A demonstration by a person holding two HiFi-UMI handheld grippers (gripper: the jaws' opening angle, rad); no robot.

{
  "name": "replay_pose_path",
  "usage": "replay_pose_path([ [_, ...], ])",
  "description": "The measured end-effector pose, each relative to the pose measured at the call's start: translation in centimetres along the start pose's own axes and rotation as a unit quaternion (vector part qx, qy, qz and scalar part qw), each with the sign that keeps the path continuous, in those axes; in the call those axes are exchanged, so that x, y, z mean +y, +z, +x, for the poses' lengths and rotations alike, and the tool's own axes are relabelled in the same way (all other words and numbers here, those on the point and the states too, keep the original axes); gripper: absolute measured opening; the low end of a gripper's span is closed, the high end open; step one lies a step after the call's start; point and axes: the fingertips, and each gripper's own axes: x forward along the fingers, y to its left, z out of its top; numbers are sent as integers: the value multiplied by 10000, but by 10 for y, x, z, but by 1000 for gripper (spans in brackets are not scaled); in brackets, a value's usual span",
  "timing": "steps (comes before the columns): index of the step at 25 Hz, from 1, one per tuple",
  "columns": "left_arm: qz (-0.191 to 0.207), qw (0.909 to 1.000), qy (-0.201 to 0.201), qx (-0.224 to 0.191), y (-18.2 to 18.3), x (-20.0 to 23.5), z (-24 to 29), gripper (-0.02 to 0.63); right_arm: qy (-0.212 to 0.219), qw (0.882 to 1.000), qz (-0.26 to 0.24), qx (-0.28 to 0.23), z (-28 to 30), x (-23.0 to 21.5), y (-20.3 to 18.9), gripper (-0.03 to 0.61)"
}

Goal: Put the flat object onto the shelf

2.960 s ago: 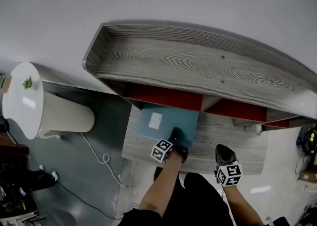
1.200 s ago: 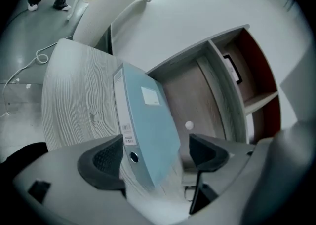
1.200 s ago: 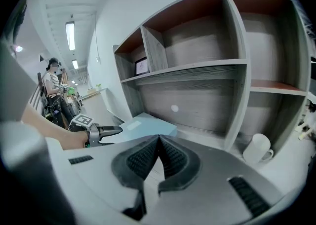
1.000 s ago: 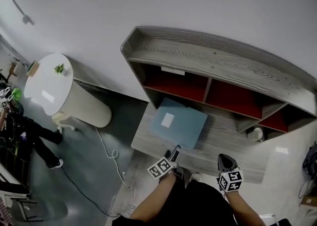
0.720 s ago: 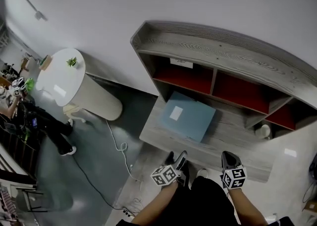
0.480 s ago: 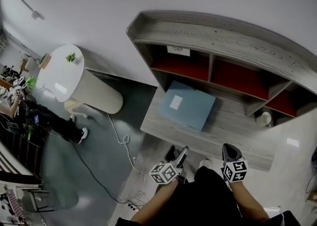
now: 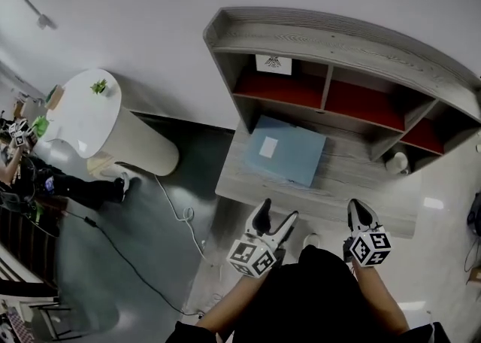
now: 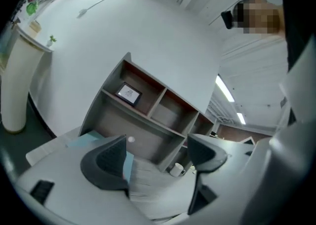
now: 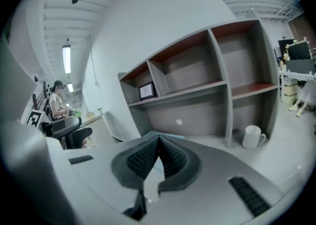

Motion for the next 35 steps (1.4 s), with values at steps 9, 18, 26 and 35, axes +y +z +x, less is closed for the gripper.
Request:
replay_pose_path([
  [9, 991, 9950, -121, 86, 58, 21, -61, 84, -428, 9972, -441, -422, -26, 86, 15, -2],
  [18, 1450, 9890, 200, 197, 81, 52, -113, 20, -856, 9929, -535, -627, -56, 144, 6, -2],
  [26, 1828, 9830, 105, 168, 91, 56, -143, 18, -965, 9905, -772, -602, -64, 177, -10, -2],
  [35, 1665, 9856, 106, 262, 85, 71, -160, 17, -1029, 9873, -1048, -606, -65, 192, -11, -3],
])
